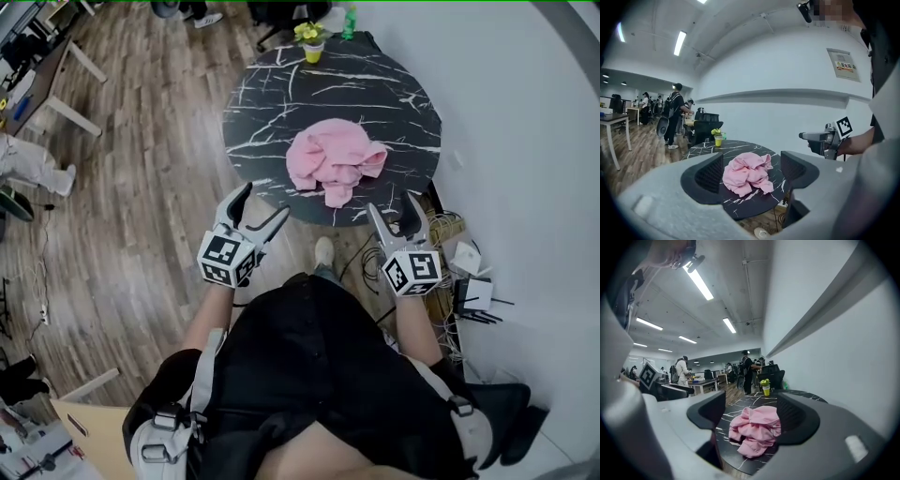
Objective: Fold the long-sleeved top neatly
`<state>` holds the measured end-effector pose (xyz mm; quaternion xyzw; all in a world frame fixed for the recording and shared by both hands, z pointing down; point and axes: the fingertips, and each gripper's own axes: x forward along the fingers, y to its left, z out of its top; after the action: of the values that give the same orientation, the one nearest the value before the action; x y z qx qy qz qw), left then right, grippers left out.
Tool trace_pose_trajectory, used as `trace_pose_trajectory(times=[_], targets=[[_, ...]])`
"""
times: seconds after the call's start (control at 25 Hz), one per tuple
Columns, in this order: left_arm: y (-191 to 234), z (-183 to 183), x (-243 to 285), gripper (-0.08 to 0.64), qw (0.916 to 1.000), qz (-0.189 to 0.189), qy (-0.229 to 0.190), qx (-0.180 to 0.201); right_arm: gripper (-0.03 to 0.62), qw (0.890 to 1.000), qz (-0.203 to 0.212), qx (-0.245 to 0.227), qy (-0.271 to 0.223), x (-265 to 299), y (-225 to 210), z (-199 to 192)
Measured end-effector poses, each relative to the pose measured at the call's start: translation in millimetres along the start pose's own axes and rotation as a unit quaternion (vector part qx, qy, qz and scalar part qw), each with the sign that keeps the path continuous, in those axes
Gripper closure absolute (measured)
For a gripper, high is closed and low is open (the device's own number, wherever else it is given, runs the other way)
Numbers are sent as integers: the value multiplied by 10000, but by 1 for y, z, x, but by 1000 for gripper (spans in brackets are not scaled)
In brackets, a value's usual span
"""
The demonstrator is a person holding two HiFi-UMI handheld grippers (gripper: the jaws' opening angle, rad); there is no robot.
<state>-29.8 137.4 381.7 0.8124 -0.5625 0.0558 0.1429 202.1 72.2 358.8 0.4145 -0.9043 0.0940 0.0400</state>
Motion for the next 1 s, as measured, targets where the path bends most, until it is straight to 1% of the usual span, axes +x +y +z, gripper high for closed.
trace_pose_trajectory(times=[0.08,0.28,0.44,0.52,0.8,0.92,1.0], targets=[[-1,-5,21,179,9998,-129,141,19,256,9999,-131,54,-36,5,-17,0],[-2,-11,71,216,9977,-417,477,232,309,9990,-389,239,-6,15,-64,-10],[6,-13,111,228,9951,-502,719,465,367,9986,-449,288,-38,26,-92,-11],[9,-17,130,229,9927,-544,900,587,373,9985,-439,338,30,31,-103,-16],[16,-31,185,229,9785,-627,1419,1355,388,9981,-408,418,183,40,-151,-19],[17,-45,204,229,9681,-759,1723,1655,393,9984,-376,326,268,43,-166,-19],[18,-54,214,229,9617,-857,1896,1784,393,9983,-396,295,324,44,-173,-20]])
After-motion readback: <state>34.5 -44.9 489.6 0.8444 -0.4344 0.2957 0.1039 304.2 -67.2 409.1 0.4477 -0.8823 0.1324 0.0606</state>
